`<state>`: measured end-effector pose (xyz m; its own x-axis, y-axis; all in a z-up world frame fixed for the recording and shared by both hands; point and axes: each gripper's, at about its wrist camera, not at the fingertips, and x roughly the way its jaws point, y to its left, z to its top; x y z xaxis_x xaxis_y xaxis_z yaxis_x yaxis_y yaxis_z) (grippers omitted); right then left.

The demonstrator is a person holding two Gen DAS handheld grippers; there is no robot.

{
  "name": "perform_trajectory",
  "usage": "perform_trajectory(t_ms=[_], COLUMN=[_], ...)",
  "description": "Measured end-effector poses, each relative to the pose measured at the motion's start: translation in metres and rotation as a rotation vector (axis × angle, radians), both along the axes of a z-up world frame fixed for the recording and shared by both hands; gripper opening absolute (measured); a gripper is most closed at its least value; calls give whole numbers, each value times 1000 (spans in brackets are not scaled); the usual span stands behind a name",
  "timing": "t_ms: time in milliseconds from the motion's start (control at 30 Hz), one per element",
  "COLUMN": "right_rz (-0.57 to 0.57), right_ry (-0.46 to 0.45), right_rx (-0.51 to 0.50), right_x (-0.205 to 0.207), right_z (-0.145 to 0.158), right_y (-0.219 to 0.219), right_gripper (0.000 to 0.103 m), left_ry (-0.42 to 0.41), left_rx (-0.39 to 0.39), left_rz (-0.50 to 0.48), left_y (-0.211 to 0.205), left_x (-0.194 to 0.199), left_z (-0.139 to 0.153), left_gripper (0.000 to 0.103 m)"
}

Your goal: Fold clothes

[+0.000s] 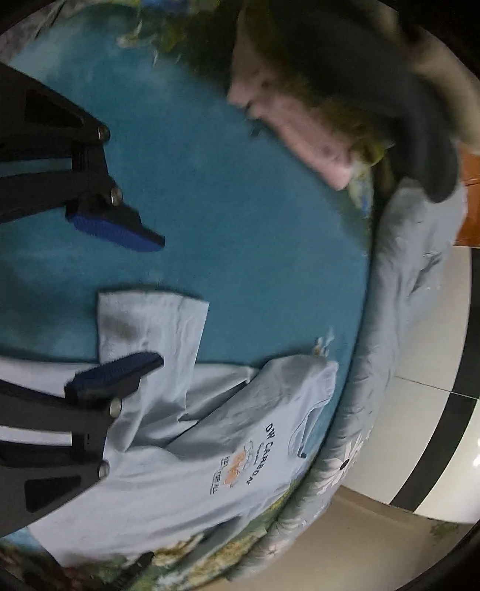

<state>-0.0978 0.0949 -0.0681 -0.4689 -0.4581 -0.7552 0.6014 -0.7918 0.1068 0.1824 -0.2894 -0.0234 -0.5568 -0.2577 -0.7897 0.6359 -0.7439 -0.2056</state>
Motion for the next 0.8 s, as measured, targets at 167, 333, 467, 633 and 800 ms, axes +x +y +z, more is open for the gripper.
perform_trajectory(t_ms=[167,333,467,633,800], right_rz=[-5,-5,-4,-3,-2], right_ry=[-16,-11,-15,-10,-14], right_rx=[-17,-8,-14,-7,-14], right_x=[-2,-1,-1,-1,-1], right_z=[1,0,0,-1,-1], right_y=[3,2,3,1,1], right_gripper=[59,59,59,60,60], left_ry=[2,13,-75,-255,-365], left_rx=[94,-93,-424,-678,-642], left_rz=[3,43,175,274,331], left_y=[-3,-2,-5,-9,-28], left_x=[-7,1,17,33,48], left_z=[-17,15,52,51,22], left_gripper=[8,4,4,4,4])
